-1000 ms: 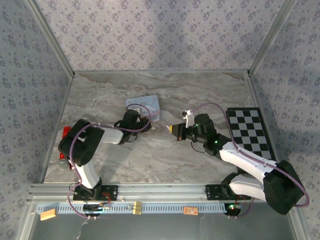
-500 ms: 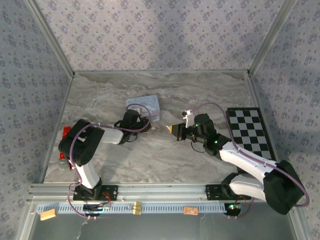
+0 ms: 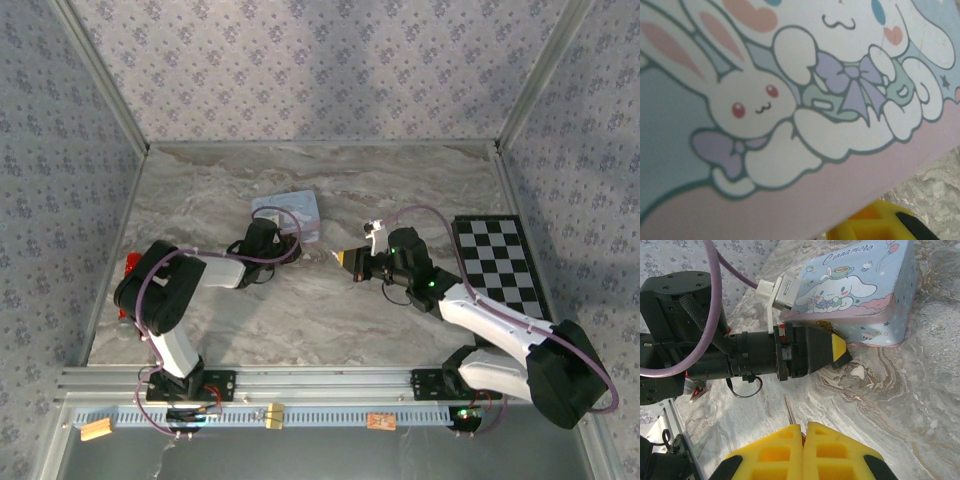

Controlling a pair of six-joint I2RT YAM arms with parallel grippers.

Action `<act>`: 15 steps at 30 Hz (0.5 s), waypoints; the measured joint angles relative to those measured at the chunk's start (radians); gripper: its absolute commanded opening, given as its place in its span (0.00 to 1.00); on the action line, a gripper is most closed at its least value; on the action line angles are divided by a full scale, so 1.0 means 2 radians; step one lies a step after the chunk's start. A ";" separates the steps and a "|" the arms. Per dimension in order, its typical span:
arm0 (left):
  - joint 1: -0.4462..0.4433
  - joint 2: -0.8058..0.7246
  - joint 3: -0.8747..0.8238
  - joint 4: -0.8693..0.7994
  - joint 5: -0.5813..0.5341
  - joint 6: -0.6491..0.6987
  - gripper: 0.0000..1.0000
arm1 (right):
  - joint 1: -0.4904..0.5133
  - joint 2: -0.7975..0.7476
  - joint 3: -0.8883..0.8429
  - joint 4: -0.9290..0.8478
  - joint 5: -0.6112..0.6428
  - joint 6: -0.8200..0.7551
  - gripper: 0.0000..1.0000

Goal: Unlock the padlock with the key

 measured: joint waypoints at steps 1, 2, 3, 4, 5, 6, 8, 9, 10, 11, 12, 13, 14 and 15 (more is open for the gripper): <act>0.000 -0.001 0.000 -0.001 0.000 -0.002 0.25 | 0.000 0.000 0.000 0.000 0.000 0.000 0.00; 0.000 -0.002 0.000 -0.002 0.000 -0.003 0.25 | 0.000 0.000 0.000 0.000 0.000 0.000 0.00; 0.000 -0.002 0.000 -0.003 0.000 -0.004 0.25 | 0.000 0.000 0.000 0.000 0.000 0.001 0.00; 0.000 -0.002 0.000 -0.003 0.000 -0.005 0.24 | 0.000 0.000 0.000 0.000 0.000 0.002 0.00; 0.000 -0.002 0.000 -0.004 0.000 -0.006 0.24 | 0.000 0.001 0.000 0.000 0.000 0.003 0.00; 0.000 -0.002 0.000 -0.004 0.000 -0.007 0.24 | 0.000 0.001 0.000 0.000 0.000 0.004 0.00; 0.000 -0.002 0.001 -0.004 0.000 -0.007 0.24 | 0.002 0.001 0.000 0.001 0.000 0.005 0.00; 0.000 -0.002 0.001 -0.004 0.000 -0.007 0.27 | 0.003 0.001 0.000 0.002 0.000 0.006 0.00; 0.000 -0.002 0.001 -0.004 0.000 -0.007 0.29 | 0.003 0.001 0.000 0.002 0.000 0.006 0.00; 0.000 -0.002 0.002 -0.004 0.001 -0.009 0.30 | 0.004 0.001 0.000 0.003 0.000 0.007 0.00; 0.000 -0.002 0.004 -0.006 0.001 -0.011 0.30 | 0.005 0.001 0.000 0.003 0.000 0.007 0.00; 0.000 0.000 0.007 -0.007 0.001 -0.011 0.30 | 0.005 0.001 0.000 0.003 0.000 0.007 0.00; 0.000 0.002 0.011 -0.008 0.002 -0.012 0.30 | 0.005 0.001 0.000 0.003 0.000 0.008 0.00; 0.000 0.005 0.014 -0.008 0.002 -0.013 0.29 | 0.005 0.001 0.000 0.003 0.000 0.009 0.00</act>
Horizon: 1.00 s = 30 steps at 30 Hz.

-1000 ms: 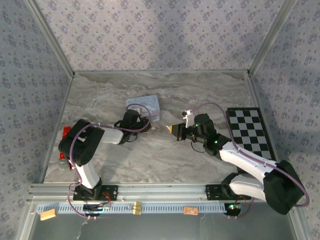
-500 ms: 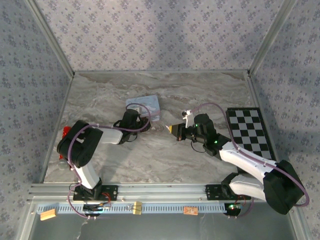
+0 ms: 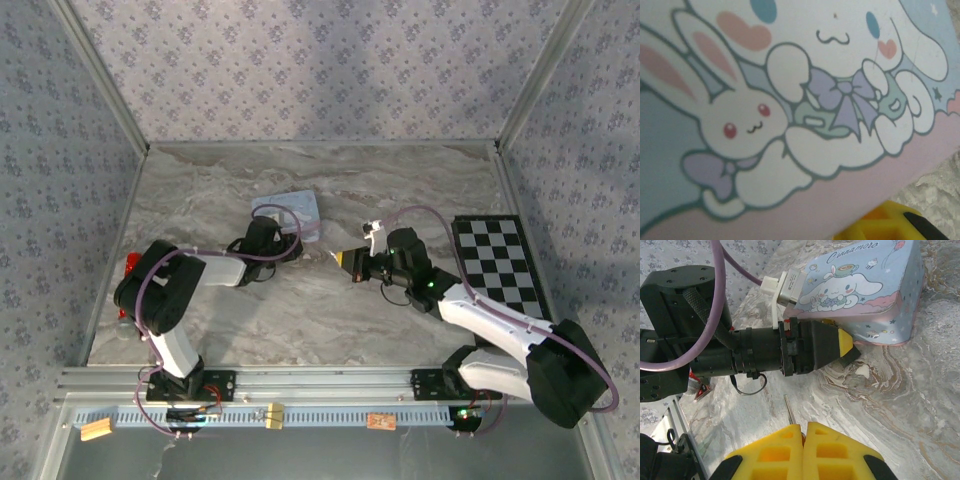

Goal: Unlock the padlock with the key

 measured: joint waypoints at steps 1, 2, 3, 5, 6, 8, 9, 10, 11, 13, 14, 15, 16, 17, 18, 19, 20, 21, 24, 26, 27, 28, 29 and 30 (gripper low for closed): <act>0.000 0.003 0.003 0.000 0.000 0.000 0.28 | 0.000 0.000 0.000 0.000 0.000 0.000 0.00; 0.000 0.005 0.005 -0.002 0.000 0.000 0.28 | 0.000 0.001 0.000 0.000 0.000 0.000 0.00; 0.000 0.007 0.008 -0.003 0.000 0.000 0.27 | 0.000 0.001 0.000 0.000 0.000 0.000 0.00; 0.000 0.010 0.012 -0.008 0.002 0.000 0.28 | 0.000 0.001 0.000 0.000 0.000 0.000 0.00; 0.000 0.011 0.013 -0.010 0.002 0.000 0.28 | 0.000 0.001 0.000 0.000 0.000 0.000 0.00; 0.000 0.014 0.015 -0.014 0.003 0.001 0.28 | 0.000 0.002 0.000 0.000 0.000 0.000 0.00; 0.000 0.015 0.017 -0.016 0.004 0.001 0.28 | 0.000 0.002 0.000 0.000 0.000 0.000 0.00; 0.000 0.016 0.018 -0.018 0.004 0.002 0.27 | 0.000 0.003 0.000 0.000 0.000 0.000 0.00; 0.000 0.017 0.018 -0.019 0.004 0.002 0.25 | 0.000 0.003 0.000 0.000 0.000 0.000 0.00; 0.000 0.019 0.018 -0.022 0.005 0.002 0.22 | 0.000 0.005 0.000 0.000 0.000 0.000 0.00; 0.000 0.019 0.019 -0.022 0.006 0.002 0.20 | 0.000 0.006 0.000 0.000 0.000 0.000 0.00; 0.000 0.019 0.019 -0.021 0.007 0.002 0.19 | 0.000 0.006 0.000 0.000 0.000 0.000 0.00; 0.000 0.019 0.019 -0.021 0.008 0.002 0.17 | 0.000 0.007 0.000 0.000 0.000 0.000 0.00; 0.000 0.019 0.019 -0.021 0.009 0.002 0.14 | 0.000 0.007 0.000 0.000 0.000 0.000 0.00; 0.000 0.019 0.019 -0.021 0.010 0.002 0.12 | 0.000 0.007 0.000 0.000 0.000 0.000 0.00; 0.000 0.019 0.019 -0.021 0.010 0.002 0.10 | -0.001 0.007 0.000 0.000 0.000 0.001 0.00; 0.000 0.019 0.019 -0.022 0.011 0.002 0.09 | -0.003 0.007 0.000 0.000 -0.001 0.002 0.00; 0.000 0.018 0.019 -0.022 0.012 0.002 0.07 | -0.006 0.007 0.000 0.000 -0.003 0.003 0.00; 0.000 0.009 0.019 -0.030 0.019 0.002 0.04 | -0.016 0.008 0.000 0.000 -0.010 0.007 0.00; 0.000 -0.005 0.019 -0.038 0.029 0.001 0.03 | -0.021 0.013 0.000 0.001 -0.017 0.012 0.00; 0.001 -0.015 0.019 -0.041 0.036 0.002 0.03 | -0.024 0.017 0.000 0.002 -0.021 0.016 0.00; 0.002 -0.024 0.019 -0.044 0.043 0.001 0.03 | -0.025 0.022 -0.001 0.004 -0.024 0.020 0.00; 0.005 -0.034 0.019 -0.047 0.051 0.000 0.02 | -0.026 0.029 -0.003 0.011 -0.029 0.027 0.00; 0.008 -0.045 0.019 -0.048 0.062 -0.002 0.02 | -0.026 0.035 -0.006 0.018 -0.033 0.034 0.00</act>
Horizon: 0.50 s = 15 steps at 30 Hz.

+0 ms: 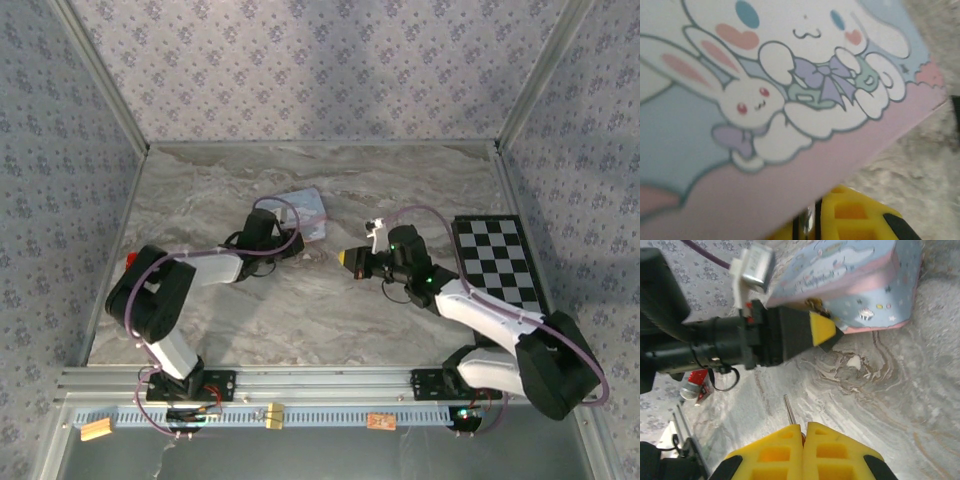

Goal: Unlock the padlock with the key

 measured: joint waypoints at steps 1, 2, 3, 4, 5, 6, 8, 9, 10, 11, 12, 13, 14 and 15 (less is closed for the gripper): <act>0.003 -0.007 -0.001 0.000 0.009 -0.001 0.02 | 0.000 0.005 -0.003 0.006 -0.003 0.006 0.00; 0.007 -0.016 -0.002 0.000 0.020 -0.003 0.02 | 0.000 0.012 -0.006 0.014 -0.006 0.014 0.00; 0.012 -0.023 -0.003 0.000 0.032 -0.006 0.02 | 0.002 0.019 -0.009 0.022 -0.009 0.021 0.00; 0.015 -0.028 -0.004 -0.001 0.042 -0.010 0.02 | 0.003 0.027 -0.010 0.029 -0.012 0.028 0.00; 0.019 -0.033 -0.005 -0.004 0.052 -0.013 0.02 | 0.005 0.037 -0.011 0.037 -0.014 0.034 0.00; 0.023 -0.037 -0.006 -0.010 0.063 -0.016 0.01 | 0.007 0.047 -0.011 0.048 -0.015 0.041 0.00; 0.029 -0.042 -0.006 -0.018 0.080 -0.023 0.01 | 0.010 0.068 -0.013 0.074 -0.021 0.055 0.00; 0.032 -0.044 -0.006 -0.022 0.089 -0.027 0.00 | 0.010 0.082 -0.013 0.090 -0.026 0.063 0.00; 0.035 -0.045 -0.006 -0.026 0.097 -0.029 0.00 | 0.011 0.095 -0.013 0.104 -0.030 0.070 0.00; 0.037 -0.047 -0.006 -0.030 0.104 -0.031 0.00 | 0.012 0.110 -0.013 0.122 -0.035 0.078 0.00; 0.039 -0.048 -0.006 -0.034 0.113 -0.033 0.00 | 0.013 0.125 -0.013 0.139 -0.040 0.086 0.00; 0.042 -0.048 -0.006 -0.037 0.119 -0.036 0.00 | 0.013 0.135 -0.013 0.150 -0.042 0.091 0.00; 0.043 -0.048 -0.006 -0.040 0.127 -0.040 0.00 | 0.013 0.147 -0.012 0.162 -0.045 0.097 0.00; 0.046 -0.049 -0.006 -0.042 0.134 -0.042 0.00 | 0.013 0.159 -0.010 0.174 -0.047 0.104 0.00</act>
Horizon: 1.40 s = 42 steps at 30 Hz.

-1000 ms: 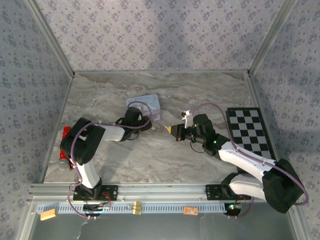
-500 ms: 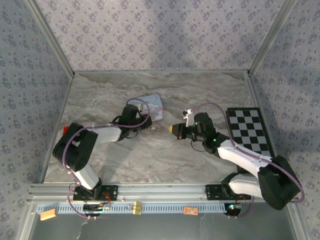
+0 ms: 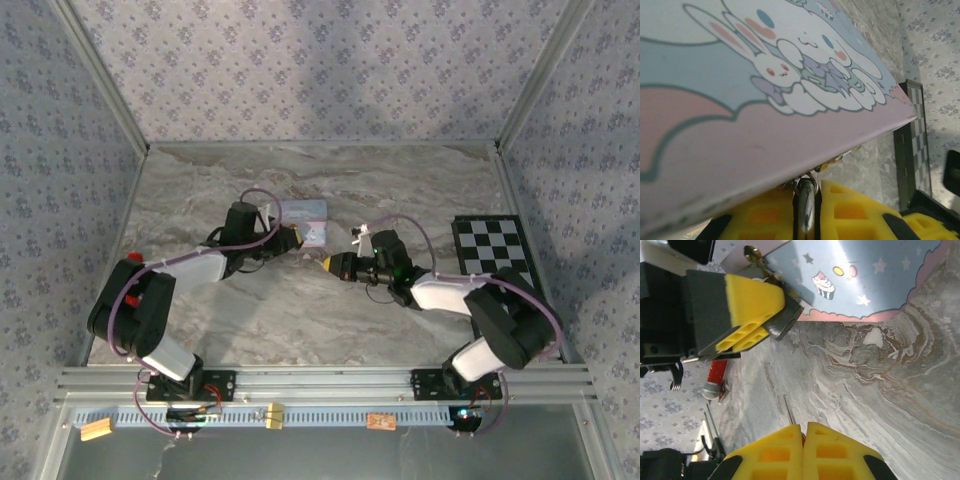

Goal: Unlock the padlock with the key

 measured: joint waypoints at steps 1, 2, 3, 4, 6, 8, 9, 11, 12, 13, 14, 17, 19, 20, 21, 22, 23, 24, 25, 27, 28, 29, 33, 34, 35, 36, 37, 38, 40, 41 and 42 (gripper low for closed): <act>0.002 0.000 0.000 -0.001 0.005 -0.003 0.00 | 0.000 0.008 0.001 0.010 -0.002 0.006 0.00; 0.003 0.000 0.000 -0.002 0.010 -0.005 0.00 | 0.000 0.019 0.004 0.025 -0.005 0.014 0.00; 0.005 -0.001 0.000 -0.003 0.014 -0.008 0.00 | -0.001 0.028 0.006 0.039 -0.007 0.023 0.00; 0.006 -0.001 0.000 -0.004 0.017 -0.011 0.00 | -0.001 0.035 0.009 0.050 -0.009 0.028 0.00; 0.008 -0.002 0.000 -0.003 0.024 -0.017 0.00 | -0.002 0.055 0.015 0.080 -0.013 0.047 0.00; 0.010 -0.002 0.000 -0.003 0.028 -0.026 0.00 | -0.003 0.077 0.019 0.113 -0.020 0.066 0.00; 0.010 -0.002 0.000 -0.002 0.030 -0.030 0.00 | -0.003 0.091 0.020 0.132 -0.023 0.078 0.00; 0.010 -0.002 0.000 0.004 0.032 -0.040 0.00 | -0.004 0.112 0.022 0.158 -0.027 0.096 0.00; 0.011 -0.002 0.000 0.007 0.035 -0.044 0.00 | -0.004 0.122 0.022 0.169 -0.030 0.104 0.00; 0.012 -0.002 0.000 0.010 0.037 -0.049 0.00 | -0.004 0.128 0.022 0.176 -0.032 0.109 0.00; 0.012 -0.002 0.000 0.012 0.040 -0.053 0.00 | -0.005 0.133 0.022 0.184 -0.034 0.115 0.00; 0.015 -0.002 0.000 0.016 0.046 -0.060 0.00 | -0.007 0.138 0.022 0.202 -0.038 0.125 0.00; 0.016 -0.002 0.000 0.016 0.051 -0.062 0.00 | -0.010 0.140 0.022 0.215 -0.042 0.131 0.00; 0.018 -0.002 0.000 0.016 0.054 -0.064 0.00 | -0.012 0.142 0.022 0.224 -0.045 0.134 0.00; 0.019 -0.002 0.000 0.016 0.057 -0.065 0.00 | -0.014 0.145 0.022 0.232 -0.047 0.139 0.00; 0.020 -0.002 0.000 0.016 0.059 -0.066 0.00 | -0.016 0.148 0.022 0.239 -0.047 0.142 0.00; 0.022 -0.002 0.000 0.016 0.062 -0.066 0.00 | -0.019 0.151 0.022 0.244 -0.049 0.145 0.00; 0.023 -0.002 0.000 0.016 0.065 -0.068 0.00 | -0.020 0.154 0.022 0.248 -0.051 0.149 0.00; 0.024 -0.002 0.000 0.016 0.068 -0.069 0.00 | -0.021 0.157 0.022 0.251 -0.051 0.151 0.00; 0.025 -0.002 0.000 0.016 0.071 -0.072 0.00 | -0.022 0.158 0.022 0.253 -0.053 0.155 0.00; 0.025 -0.002 0.000 0.016 0.072 -0.073 0.00 | -0.022 0.158 0.022 0.254 -0.054 0.155 0.00; 0.025 -0.002 0.000 0.016 0.072 -0.074 0.00 | -0.022 0.158 0.023 0.254 -0.056 0.156 0.00; 0.025 -0.001 0.000 0.017 0.077 -0.077 0.00 | -0.022 0.160 0.025 0.259 -0.060 0.160 0.00; 0.025 0.000 0.000 0.018 0.078 -0.078 0.00 | -0.022 0.162 0.027 0.261 -0.062 0.162 0.00; 0.025 0.001 0.000 0.019 0.079 -0.079 0.00 | -0.022 0.163 0.028 0.263 -0.063 0.164 0.00; 0.025 0.002 0.000 0.022 0.081 -0.079 0.00 | -0.022 0.165 0.029 0.265 -0.063 0.165 0.00; 0.025 0.004 0.000 0.024 0.082 -0.079 0.00 | -0.022 0.167 0.030 0.267 -0.063 0.167 0.00; 0.025 0.005 0.000 0.028 0.084 -0.081 0.00 | -0.022 0.167 0.030 0.268 -0.064 0.167 0.00; 0.025 0.006 0.000 0.031 0.086 -0.083 0.00 | -0.022 0.168 0.030 0.270 -0.064 0.168 0.00; 0.025 0.006 0.000 0.031 0.087 -0.084 0.00 | -0.022 0.169 0.030 0.272 -0.064 0.169 0.00; 0.025 0.006 0.000 0.032 0.090 -0.084 0.00 | -0.022 0.169 0.030 0.273 -0.065 0.170 0.00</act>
